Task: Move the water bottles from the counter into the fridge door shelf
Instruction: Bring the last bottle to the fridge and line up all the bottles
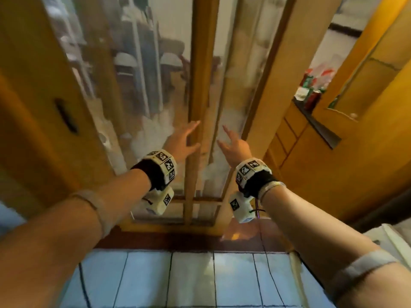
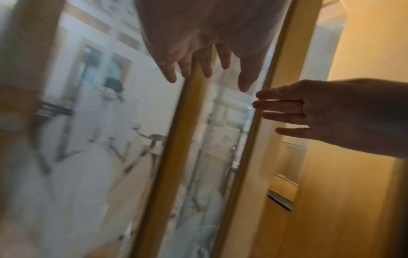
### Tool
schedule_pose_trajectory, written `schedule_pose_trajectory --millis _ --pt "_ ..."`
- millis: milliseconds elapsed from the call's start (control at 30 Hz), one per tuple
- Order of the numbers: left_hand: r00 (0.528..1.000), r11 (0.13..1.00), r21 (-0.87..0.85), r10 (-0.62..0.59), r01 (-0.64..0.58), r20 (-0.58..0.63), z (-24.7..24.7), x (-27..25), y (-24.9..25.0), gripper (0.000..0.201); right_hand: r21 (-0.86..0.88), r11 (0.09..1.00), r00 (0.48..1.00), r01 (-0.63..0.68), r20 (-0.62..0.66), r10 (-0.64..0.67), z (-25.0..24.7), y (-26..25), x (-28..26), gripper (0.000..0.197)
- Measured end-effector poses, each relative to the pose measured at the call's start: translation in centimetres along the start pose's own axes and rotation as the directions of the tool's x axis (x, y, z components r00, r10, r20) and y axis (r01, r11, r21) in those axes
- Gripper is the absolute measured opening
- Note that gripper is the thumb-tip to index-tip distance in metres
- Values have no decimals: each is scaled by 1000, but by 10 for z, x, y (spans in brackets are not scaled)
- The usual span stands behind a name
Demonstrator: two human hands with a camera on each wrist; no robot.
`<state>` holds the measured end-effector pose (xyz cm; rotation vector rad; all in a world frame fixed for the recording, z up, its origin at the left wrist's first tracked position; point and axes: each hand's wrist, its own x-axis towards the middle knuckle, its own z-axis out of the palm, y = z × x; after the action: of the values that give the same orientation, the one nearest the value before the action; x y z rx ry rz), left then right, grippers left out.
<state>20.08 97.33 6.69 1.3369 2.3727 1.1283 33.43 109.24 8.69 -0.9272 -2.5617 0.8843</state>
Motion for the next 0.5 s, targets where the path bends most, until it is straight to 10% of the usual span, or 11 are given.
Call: schedule_pose_trajectory --millis 500 --pt "892 933 29 -334 359 -306 -234 -125 -202 65 94 926 885 365 274 -377 224 -258 30 51"
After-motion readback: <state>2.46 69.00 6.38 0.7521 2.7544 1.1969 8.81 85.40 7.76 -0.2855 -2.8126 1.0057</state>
